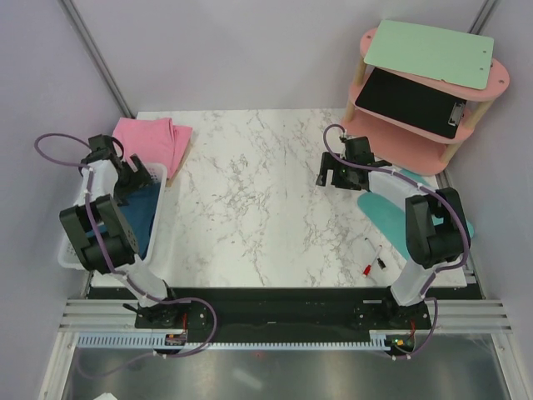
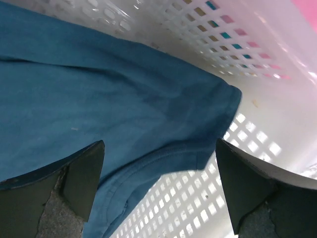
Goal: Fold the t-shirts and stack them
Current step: Grab crumpled tshirt from bin with the left arm
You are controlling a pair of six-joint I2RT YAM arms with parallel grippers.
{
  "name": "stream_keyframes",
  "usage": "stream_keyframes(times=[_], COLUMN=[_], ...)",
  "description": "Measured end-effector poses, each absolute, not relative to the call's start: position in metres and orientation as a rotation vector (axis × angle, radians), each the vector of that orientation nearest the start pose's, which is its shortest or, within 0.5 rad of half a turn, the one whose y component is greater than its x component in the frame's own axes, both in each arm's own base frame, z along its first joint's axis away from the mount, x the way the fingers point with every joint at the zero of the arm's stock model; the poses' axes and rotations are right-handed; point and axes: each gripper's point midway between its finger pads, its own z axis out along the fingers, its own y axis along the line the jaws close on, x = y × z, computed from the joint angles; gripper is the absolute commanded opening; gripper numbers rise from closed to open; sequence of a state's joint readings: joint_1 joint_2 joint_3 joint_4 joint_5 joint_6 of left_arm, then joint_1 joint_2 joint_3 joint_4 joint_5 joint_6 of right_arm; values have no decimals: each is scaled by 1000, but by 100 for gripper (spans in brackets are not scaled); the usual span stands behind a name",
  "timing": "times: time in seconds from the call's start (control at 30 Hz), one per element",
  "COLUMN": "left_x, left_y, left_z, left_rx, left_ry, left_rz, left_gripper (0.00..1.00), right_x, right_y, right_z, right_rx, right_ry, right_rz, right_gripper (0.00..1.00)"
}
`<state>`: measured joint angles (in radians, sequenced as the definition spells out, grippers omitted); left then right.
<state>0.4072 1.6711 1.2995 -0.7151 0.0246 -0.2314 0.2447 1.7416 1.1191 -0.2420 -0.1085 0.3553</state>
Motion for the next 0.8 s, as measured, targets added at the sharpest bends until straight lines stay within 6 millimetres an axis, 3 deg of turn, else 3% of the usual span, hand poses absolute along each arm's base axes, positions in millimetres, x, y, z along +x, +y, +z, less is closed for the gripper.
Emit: stream_keyframes(times=[0.13,0.33,0.43,0.47,0.53,0.57,0.8], left_x=[355,343,340,339,338,338,335], left_y=[138,138,143,143,144,143,143], left_z=[70,44,40,40,40,40,42], left_rx=[-867,-908,-913,-911,-912,-906,-903], left_ry=[2627,2735,2758,2763,2765,2767,2775], left_rz=[12,45,116,137,169,175,206], left_gripper=[100,97,80,59,32,2,2], right_x=[407,406,405,404,404,404,405], right_y=[140,142,144,145,146,146,147], right_z=[62,60,57,56,55,54,54], right_rx=[80,76,80,79,81,82,80], right_ry=[2481,2488,2498,2501,2505,2507,2504], right_rz=[419,437,452,456,462,463,468], right_gripper=[98,98,98,98,98,98,98])
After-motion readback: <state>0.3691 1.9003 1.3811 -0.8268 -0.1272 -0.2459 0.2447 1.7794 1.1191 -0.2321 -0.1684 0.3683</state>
